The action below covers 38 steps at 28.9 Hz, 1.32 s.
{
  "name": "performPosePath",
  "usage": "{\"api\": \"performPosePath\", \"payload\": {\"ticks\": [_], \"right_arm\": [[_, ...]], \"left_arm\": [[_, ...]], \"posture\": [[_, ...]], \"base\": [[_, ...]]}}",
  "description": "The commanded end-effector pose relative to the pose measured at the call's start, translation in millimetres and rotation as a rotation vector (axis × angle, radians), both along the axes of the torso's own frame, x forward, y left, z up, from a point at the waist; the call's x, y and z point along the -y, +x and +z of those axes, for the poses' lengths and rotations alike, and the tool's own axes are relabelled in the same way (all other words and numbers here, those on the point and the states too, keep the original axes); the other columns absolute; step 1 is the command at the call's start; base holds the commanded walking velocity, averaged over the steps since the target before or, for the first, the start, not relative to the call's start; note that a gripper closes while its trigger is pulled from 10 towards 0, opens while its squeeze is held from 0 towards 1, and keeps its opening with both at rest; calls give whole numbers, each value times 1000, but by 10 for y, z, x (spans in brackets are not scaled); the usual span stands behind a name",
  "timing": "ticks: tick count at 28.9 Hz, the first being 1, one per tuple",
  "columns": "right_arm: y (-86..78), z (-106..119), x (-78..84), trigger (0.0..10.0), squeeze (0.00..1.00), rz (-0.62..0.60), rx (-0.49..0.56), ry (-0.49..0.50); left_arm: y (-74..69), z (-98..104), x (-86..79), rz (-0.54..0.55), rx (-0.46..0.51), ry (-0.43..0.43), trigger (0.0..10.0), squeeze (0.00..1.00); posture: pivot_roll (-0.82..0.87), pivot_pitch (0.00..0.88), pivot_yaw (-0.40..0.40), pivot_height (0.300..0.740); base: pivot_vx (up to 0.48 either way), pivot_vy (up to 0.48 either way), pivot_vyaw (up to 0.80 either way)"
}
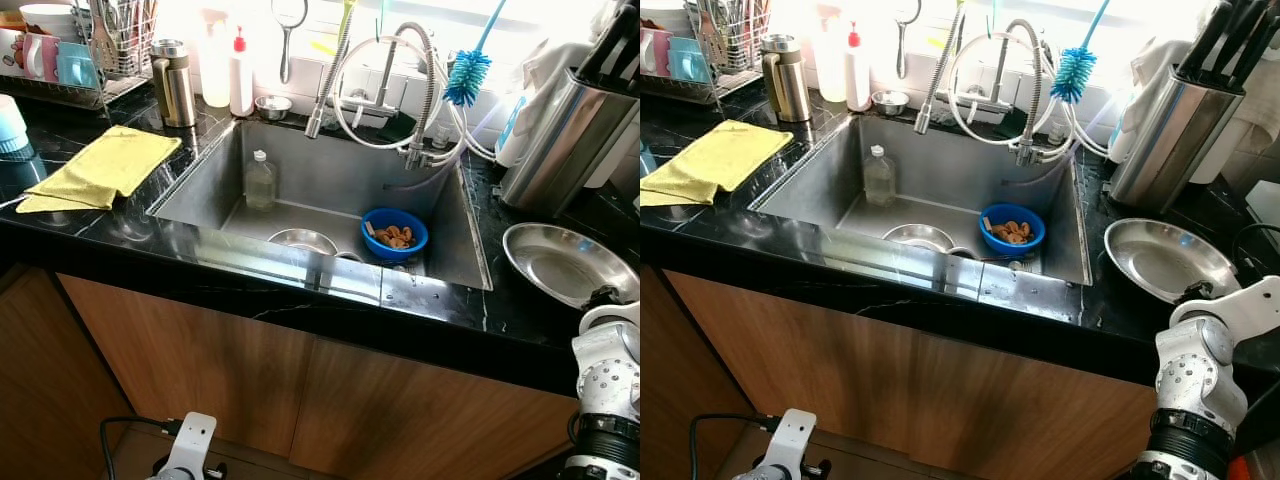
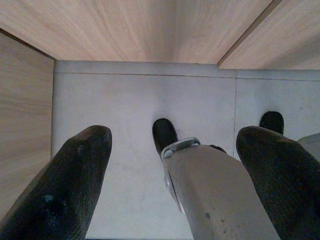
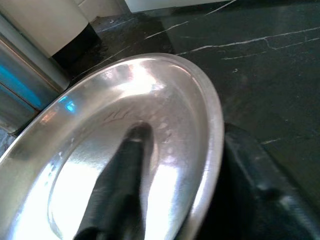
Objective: Kitchen organization
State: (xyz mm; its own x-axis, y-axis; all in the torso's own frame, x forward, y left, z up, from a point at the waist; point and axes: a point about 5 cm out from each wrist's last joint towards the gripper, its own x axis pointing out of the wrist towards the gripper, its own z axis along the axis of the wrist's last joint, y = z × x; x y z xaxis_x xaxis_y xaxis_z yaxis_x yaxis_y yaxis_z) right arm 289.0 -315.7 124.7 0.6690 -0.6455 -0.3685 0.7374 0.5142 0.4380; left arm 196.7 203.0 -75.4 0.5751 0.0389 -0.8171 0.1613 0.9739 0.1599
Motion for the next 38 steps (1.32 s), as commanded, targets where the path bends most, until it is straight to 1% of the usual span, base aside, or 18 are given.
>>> {"api": "performPosePath", "payload": {"ticks": [1, 16, 20, 22, 23, 24, 25, 27, 30, 34, 38], "right_arm": [[34, 60, 27, 0, 0, -3, 7, -4], [73, 67, -10, 0, 0, 6, 22, 16], [93, 112, -27, 0, 0, 5, 62, 14], [126, 203, -37, 0, 0, 19, 129, -6], [180, 290, -88, 2824, 0, 80, 180, -43], [221, 351, -143, 9529, 0, 135, 213, -76], [239, 380, -173, 10000, 0, 156, 228, -88], [280, 432, -245, 10000, 0, 206, 268, -97], [316, 458, -306, 10000, 0, 251, 292, -98], [426, 459, -472, 10000, 0, 398, 298, -152], [466, 438, -508, 10000, 0, 434, 305, -170]], "left_arm": [[4, -2, 23, -9, -5, -5, 10000, 0], [13, 1, 26, -8, -7, -11, 10000, 0], [13, 2, 26, -9, -6, -10, 10000, 0], [13, 2, 25, -9, -5, -9, 10000, 0], [13, 2, 24, -9, -4, -8, 10000, 0], [11, 1, 24, -10, -4, -7, 10000, 0], [11, 1, 24, -11, -4, -6, 10000, 0], [11, 1, 23, -11, -3, -5, 10000, 0], [10, 1, 24, -11, -2, -4, 10000, 0], [8, 0, 25, -10, -1, -4, 10000, 0], [8, 0, 26, -12, -1, -4, 10000, 0]], "posture": [[176, 0, -161, 736], [177, 0, -159, 736], [177, 0, -158, 736], [179, 0, -157, 736], [176, 0, -155, 736], [178, 0, -154, 736], [179, 0, -155, 736], [179, 0, -155, 736], [181, 0, -155, 736], [183, 0, -156, 736], [184, 0, -156, 736]], "base": [[0, 0, 0], [0, 0, 0], [0, 0, 0], [0, 0, 0], [0, 0, 0], [0, 0, 0], [0, 0, 0], [0, 0, 0], [0, 0, 0], [0, 0, 0], [0, 0, 0]]}}
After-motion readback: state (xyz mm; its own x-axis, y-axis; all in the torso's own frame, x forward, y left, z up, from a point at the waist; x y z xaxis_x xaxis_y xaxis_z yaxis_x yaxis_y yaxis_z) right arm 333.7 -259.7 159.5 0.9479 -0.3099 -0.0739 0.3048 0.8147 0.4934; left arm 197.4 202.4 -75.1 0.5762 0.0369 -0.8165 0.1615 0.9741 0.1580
